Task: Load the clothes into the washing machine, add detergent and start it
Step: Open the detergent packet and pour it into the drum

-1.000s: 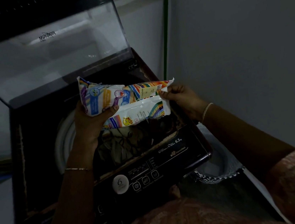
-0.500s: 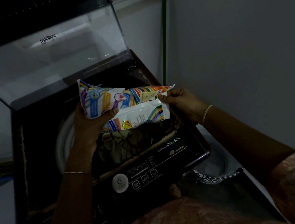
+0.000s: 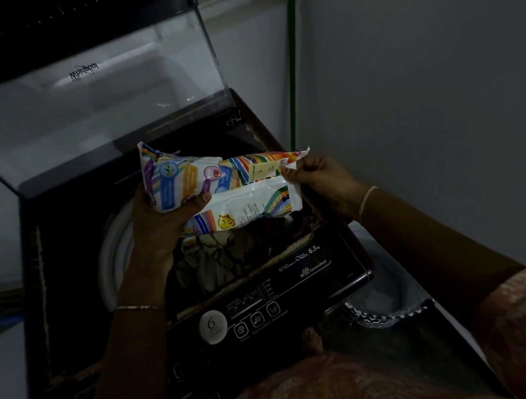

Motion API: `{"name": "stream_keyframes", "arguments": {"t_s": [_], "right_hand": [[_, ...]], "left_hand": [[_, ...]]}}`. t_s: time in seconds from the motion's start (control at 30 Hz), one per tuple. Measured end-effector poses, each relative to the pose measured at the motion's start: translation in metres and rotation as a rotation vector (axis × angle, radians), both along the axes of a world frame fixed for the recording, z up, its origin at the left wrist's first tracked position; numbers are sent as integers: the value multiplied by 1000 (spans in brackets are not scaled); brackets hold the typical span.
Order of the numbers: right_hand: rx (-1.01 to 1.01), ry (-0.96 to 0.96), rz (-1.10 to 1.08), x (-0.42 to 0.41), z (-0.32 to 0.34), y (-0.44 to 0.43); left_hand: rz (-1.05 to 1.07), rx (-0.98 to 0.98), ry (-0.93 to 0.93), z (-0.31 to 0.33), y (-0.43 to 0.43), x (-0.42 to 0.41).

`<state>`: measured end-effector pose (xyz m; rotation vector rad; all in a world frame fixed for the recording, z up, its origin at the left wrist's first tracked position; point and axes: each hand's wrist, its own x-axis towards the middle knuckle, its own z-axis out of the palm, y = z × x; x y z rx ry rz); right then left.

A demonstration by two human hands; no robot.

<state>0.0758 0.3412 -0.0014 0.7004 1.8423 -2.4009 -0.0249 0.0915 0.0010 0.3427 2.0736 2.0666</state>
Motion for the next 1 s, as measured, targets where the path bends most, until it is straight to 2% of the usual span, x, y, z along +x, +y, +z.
{"name": "stream_keyframes", "arguments": {"t_s": [0.47, 0.87, 1.0], "right_hand": [[-58, 48, -13, -14, 1, -1], [74, 43, 70, -38, 10, -12], [120, 46, 87, -46, 16, -15]], "left_hand": [[41, 4, -33, -6, -2, -7], [133, 121, -178, -22, -23, 0], [133, 202, -308, -28, -21, 4]]}}
